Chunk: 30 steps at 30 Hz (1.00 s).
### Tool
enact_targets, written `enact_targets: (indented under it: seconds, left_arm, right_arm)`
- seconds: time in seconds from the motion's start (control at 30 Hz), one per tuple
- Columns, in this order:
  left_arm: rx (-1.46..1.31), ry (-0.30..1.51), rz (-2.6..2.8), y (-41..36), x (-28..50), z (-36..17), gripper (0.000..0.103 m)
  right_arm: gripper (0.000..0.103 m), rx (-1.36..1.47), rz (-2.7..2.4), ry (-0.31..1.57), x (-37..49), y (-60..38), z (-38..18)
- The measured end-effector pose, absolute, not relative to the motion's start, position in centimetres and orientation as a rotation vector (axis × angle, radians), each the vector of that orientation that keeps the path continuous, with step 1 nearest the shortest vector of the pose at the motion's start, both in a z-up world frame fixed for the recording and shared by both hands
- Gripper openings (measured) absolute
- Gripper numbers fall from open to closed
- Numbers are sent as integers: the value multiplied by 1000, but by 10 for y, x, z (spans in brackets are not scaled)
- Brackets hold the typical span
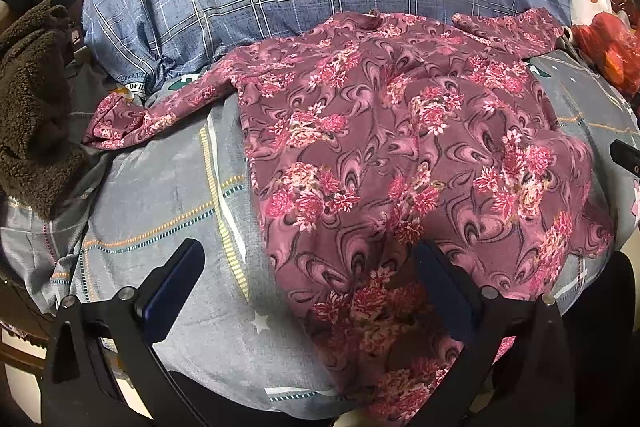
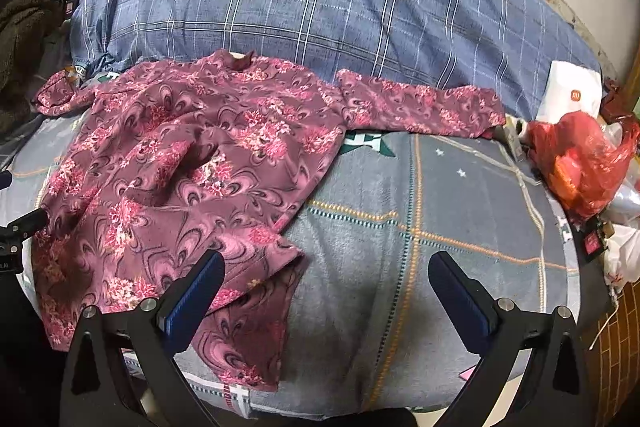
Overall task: Fold small clothes
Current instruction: 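Move both grippers toward the hem of the mauve floral shirt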
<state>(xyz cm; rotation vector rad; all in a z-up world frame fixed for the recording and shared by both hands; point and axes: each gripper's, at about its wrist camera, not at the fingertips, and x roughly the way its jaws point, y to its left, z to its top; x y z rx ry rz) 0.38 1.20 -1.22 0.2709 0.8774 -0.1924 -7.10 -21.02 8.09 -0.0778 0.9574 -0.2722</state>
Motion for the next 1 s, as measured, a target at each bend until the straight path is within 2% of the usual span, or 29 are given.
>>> enact_targets:
  seconds: [1.0]
  left_arm:
    - [283,896,-176,10,1,-13,103]
  right_arm:
    - [101,5,-243,956,-83,-234,76]
